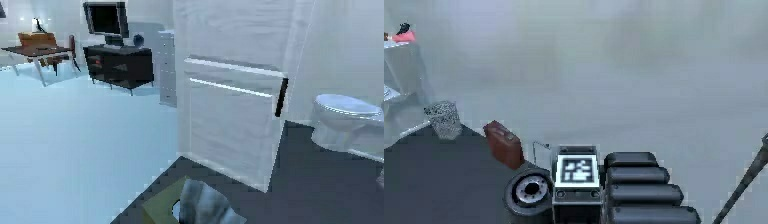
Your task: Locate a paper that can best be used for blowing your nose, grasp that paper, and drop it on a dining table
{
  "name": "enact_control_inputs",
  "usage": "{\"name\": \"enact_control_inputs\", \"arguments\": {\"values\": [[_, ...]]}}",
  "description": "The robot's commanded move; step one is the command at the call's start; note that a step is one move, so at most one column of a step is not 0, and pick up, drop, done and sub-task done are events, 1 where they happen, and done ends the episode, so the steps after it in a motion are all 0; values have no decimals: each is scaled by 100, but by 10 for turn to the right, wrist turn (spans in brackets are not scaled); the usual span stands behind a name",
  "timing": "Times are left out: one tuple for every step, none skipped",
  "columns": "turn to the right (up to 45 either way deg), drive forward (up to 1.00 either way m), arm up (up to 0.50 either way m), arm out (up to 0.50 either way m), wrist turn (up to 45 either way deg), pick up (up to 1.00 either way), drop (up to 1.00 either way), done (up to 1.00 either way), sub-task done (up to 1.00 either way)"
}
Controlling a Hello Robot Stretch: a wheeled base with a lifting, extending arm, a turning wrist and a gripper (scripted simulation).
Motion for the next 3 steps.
{"name": "enact_control_inputs", "arguments": {"values": [[-420,0,0,0,0,0,0,0,0],[0,100,0,0,0,0,0,0,0],[0,65,0,0,0,0,0,0,0]]}}
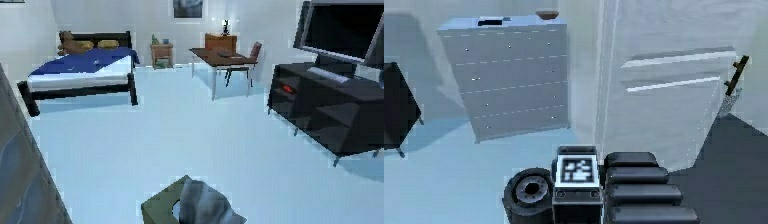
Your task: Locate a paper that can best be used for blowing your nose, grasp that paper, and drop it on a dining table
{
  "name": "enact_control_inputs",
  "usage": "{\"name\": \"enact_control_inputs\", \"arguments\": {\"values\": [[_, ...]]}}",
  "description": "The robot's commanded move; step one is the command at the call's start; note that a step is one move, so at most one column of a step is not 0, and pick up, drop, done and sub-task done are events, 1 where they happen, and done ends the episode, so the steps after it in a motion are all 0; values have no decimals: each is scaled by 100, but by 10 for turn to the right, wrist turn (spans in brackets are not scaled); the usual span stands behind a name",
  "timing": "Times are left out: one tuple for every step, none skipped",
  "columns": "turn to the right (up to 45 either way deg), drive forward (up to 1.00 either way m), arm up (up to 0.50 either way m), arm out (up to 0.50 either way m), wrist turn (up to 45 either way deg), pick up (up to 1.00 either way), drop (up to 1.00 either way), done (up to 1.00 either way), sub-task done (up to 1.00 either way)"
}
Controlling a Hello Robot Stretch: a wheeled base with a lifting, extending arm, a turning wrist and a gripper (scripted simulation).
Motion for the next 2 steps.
{"name": "enact_control_inputs", "arguments": {"values": [[-30,0,0,0,0,0,0,0,0],[0,100,0,0,0,0,0,0,0]]}}
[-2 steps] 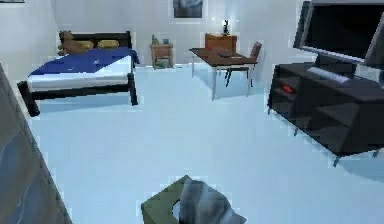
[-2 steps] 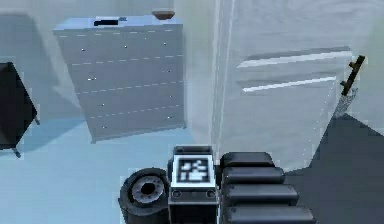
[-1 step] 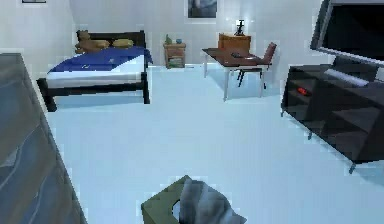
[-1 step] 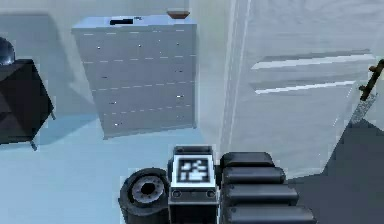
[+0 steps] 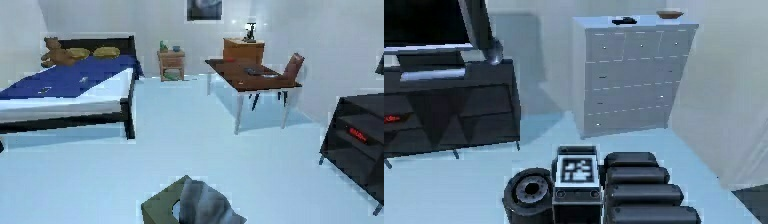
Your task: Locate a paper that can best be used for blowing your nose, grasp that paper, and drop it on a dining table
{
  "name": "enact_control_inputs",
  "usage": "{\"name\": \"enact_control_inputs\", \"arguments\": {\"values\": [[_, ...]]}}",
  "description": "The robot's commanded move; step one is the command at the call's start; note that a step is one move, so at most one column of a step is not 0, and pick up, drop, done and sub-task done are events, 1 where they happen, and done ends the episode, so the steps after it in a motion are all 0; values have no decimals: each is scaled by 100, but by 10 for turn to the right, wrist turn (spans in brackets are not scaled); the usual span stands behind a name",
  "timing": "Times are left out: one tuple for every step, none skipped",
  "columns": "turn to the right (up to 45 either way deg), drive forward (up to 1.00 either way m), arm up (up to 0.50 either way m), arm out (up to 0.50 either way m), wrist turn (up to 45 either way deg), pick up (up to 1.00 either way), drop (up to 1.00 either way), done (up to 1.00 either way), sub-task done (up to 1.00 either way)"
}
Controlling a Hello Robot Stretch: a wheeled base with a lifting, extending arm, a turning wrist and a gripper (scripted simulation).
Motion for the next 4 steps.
{"name": "enact_control_inputs", "arguments": {"values": [[0,100,0,0,0,0,0,0,0],[0,100,0,0,0,0,0,0,0],[0,65,0,0,0,0,0,0,0],[450,0,0,0,0,0,0,0,0]]}}
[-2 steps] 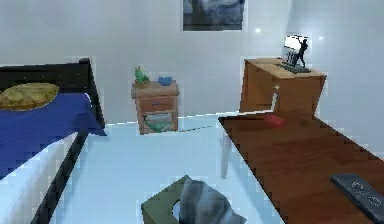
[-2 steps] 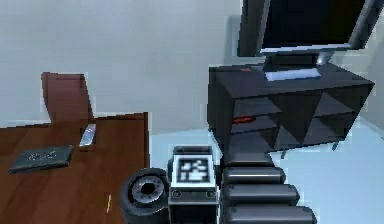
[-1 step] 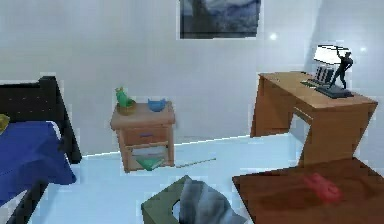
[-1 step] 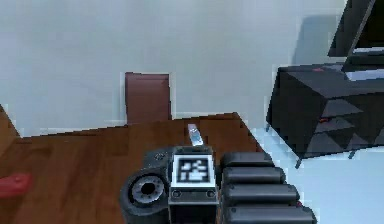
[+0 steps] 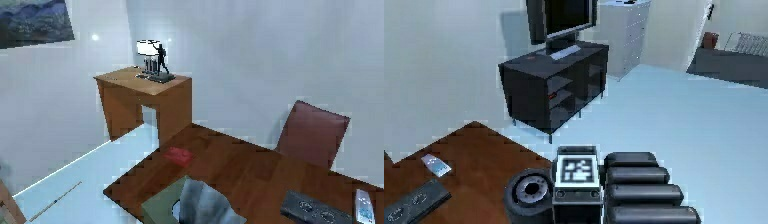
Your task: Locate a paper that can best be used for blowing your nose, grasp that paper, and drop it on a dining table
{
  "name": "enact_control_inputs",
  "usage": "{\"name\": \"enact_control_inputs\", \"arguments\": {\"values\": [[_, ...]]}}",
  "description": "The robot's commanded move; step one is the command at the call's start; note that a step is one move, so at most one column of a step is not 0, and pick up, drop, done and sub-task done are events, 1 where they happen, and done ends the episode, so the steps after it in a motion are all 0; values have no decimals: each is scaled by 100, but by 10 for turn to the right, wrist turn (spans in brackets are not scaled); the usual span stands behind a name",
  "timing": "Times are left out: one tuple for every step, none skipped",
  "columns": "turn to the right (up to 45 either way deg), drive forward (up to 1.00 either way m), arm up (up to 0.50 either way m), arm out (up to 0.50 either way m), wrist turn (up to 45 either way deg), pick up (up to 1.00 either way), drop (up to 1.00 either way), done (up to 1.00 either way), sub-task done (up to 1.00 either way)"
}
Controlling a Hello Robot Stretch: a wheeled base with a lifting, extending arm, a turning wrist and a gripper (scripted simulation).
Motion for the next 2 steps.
{"name": "enact_control_inputs", "arguments": {"values": [[210,0,0,0,0,0,0,0,0],[-450,0,0,0,0,0,0,0,0]]}}
